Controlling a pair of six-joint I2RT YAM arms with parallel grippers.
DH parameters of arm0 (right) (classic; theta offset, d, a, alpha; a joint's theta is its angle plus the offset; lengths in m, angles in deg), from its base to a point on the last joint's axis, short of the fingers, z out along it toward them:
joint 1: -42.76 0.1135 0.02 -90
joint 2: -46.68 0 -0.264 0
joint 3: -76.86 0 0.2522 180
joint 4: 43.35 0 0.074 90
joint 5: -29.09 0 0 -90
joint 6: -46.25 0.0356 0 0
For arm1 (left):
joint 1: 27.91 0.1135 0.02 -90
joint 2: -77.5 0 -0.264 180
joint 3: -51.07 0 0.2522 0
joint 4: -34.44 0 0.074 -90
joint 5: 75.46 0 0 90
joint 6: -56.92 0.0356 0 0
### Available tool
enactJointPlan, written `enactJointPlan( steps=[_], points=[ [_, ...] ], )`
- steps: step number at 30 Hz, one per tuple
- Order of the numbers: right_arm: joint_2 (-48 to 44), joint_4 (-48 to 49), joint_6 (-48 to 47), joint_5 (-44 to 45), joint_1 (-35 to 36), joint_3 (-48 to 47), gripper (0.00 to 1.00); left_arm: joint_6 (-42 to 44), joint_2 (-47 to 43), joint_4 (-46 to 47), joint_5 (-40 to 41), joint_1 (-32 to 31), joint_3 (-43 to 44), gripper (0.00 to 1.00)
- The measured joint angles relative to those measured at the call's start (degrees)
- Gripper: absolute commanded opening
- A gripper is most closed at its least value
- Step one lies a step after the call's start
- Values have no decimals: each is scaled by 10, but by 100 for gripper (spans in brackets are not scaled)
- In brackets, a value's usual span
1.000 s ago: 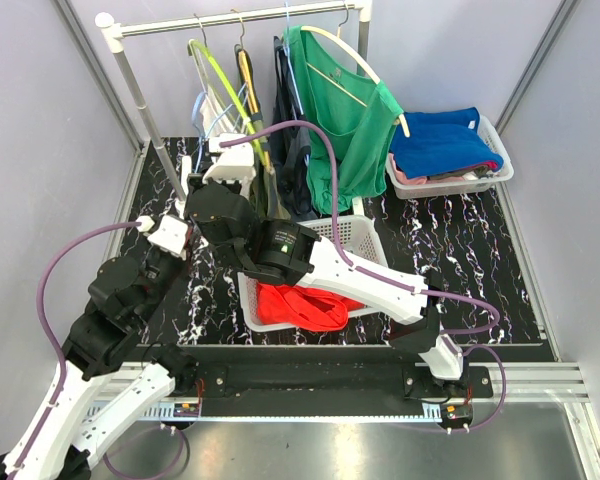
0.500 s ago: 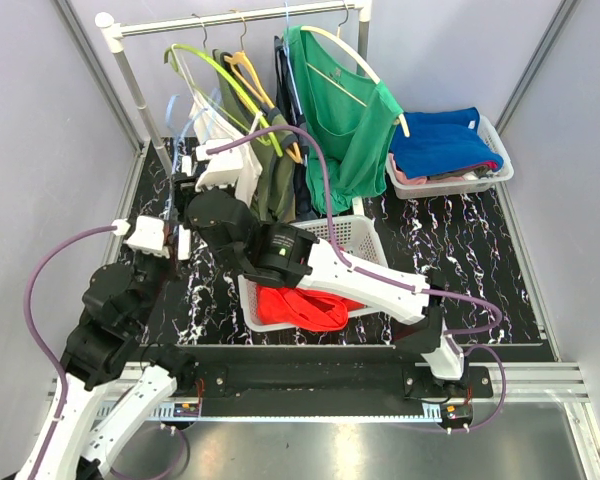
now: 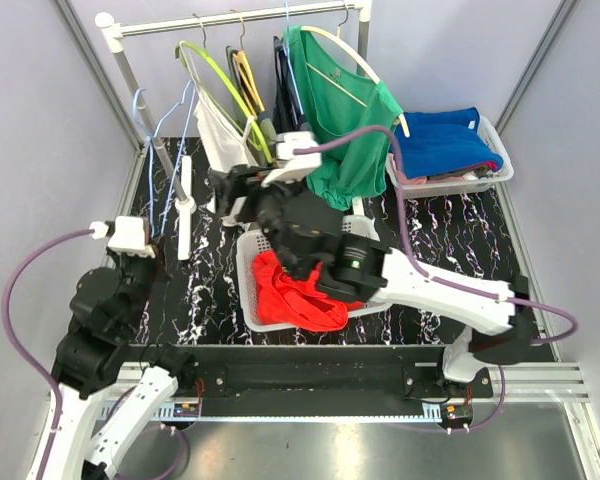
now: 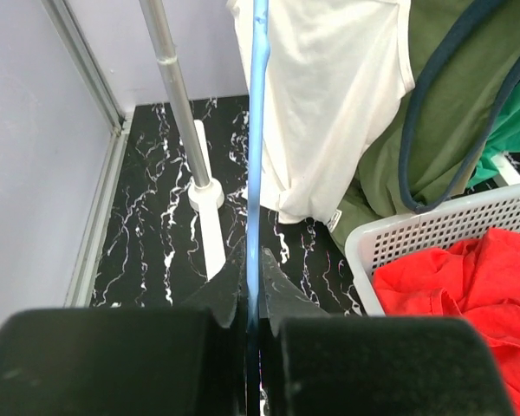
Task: Remove the tank top from the hanger
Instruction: Place the hanger at the clothesline.
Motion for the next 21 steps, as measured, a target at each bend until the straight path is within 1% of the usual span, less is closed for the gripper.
enactJointPlan(
  steps=[3,5,7,10,15,21],
  points=[
    [-50,45,-11,9,0,51,75,-1,54,9,12,0,16,0],
    [-77,62,-12,13,0,83,75,0,98,34,20,0,22,0],
    [-99,68,-11,16,0,113,75,1,129,58,25,0,22,0],
    [-125,70,-9,24,0,153,75,1,162,70,27,0,29,0],
    [-151,65,0,29,0,199,75,1,173,87,37,6,54,0],
    [-170,47,12,37,0,224,75,1,148,98,47,23,61,0]
  ],
)
